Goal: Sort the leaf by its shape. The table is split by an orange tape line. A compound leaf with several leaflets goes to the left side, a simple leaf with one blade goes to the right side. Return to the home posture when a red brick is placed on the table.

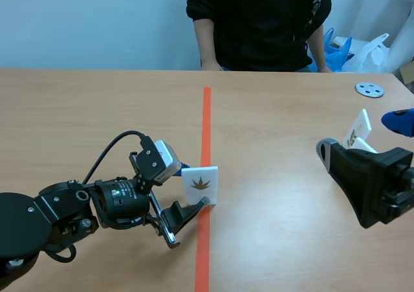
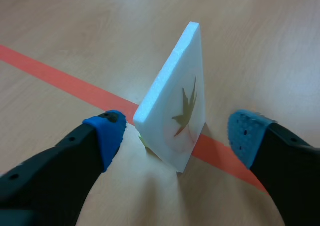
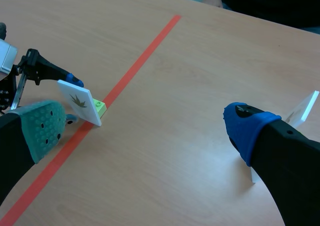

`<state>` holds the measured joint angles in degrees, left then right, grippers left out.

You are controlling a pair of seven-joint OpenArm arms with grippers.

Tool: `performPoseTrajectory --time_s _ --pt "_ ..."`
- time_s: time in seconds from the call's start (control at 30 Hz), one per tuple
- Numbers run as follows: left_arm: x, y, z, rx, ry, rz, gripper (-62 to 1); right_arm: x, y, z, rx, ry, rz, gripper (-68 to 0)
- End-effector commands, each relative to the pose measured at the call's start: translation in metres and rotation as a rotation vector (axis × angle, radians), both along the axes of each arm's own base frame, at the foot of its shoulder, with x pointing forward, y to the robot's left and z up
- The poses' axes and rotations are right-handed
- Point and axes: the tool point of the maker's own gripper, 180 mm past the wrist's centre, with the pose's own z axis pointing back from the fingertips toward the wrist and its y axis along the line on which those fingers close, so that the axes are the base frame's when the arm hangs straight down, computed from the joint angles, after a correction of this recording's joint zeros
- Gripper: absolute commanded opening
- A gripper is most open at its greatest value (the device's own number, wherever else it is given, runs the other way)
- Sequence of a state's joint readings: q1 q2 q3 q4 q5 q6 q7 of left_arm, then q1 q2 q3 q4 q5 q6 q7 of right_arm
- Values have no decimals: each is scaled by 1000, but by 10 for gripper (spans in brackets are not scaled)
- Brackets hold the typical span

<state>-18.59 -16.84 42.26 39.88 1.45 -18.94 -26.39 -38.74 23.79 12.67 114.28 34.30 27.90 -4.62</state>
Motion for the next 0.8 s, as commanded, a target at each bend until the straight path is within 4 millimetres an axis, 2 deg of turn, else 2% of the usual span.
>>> performPoseTrajectory --time_s 0.0,0.1,0.17,0.3,0.53,0.77 --pt "7 -8 14 -48 -23 3 -275 4 -1 6 7 -23 -2 4" --pt "4 -16 16 -74 -11 0 -427 4 -1 6 7 -23 -2 4" --pt "3 -21 16 -75 -15 -6 -484 4 -1 6 7 -23 -2 4" --pt "3 -27 15 -74 -18 -15 -484 4 -1 6 7 -23 -2 4" --pt "5 -27 16 -80 -25 -5 -544 4 -1 6 7 -23 -2 4" --pt "11 -21 34 -159 -30 30 -550 4 -1 6 7 -24 -2 4"
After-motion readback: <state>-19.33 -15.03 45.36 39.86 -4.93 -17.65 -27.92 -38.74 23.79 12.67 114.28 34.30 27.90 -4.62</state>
